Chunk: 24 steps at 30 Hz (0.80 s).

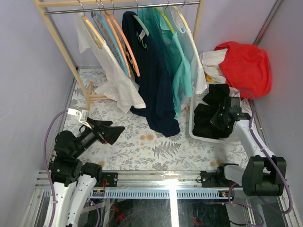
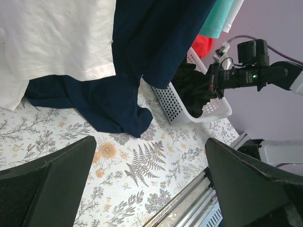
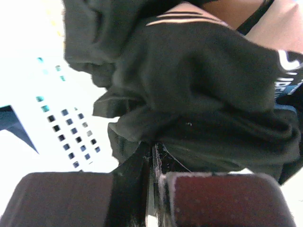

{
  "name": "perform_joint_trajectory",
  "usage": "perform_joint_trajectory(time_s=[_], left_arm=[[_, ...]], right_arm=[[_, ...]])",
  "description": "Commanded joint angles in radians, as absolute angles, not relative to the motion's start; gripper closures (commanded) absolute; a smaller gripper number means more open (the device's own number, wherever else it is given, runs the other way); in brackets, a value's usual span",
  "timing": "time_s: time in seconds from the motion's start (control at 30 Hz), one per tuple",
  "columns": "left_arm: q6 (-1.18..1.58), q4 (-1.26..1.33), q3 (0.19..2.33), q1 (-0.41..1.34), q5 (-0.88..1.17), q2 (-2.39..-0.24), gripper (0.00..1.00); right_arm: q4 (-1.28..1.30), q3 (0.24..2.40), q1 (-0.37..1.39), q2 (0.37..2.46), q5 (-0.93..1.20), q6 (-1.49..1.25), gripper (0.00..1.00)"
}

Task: Place the t-shirt on the hanger
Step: Pick up the T-shirt and place it in the bin.

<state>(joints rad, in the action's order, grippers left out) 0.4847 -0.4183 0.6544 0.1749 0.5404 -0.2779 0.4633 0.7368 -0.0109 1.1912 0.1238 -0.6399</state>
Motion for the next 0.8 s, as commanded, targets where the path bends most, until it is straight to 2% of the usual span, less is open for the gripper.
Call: perform_joint_trajectory(time_s=[0.0,0.33,0.77], left_arm=[[0.471,-0.365,0.643,0.168,0.572,-0.278,0.0],[0.471,-0.364,0.646,0.167,0.564,-0.281,0.0],[0.596,-0.227,0.869,0.166,0.761,-0.423,0.0]], right_arm=[[0.46,0.887,-0.005,1.115,0.133,-0.614,1.0],[0.618,1.25,-0.005,0.933,0.239,-0.573,1.0],[0.508,1.474,-0.006,0.85,0.537,-0.691,1.0]])
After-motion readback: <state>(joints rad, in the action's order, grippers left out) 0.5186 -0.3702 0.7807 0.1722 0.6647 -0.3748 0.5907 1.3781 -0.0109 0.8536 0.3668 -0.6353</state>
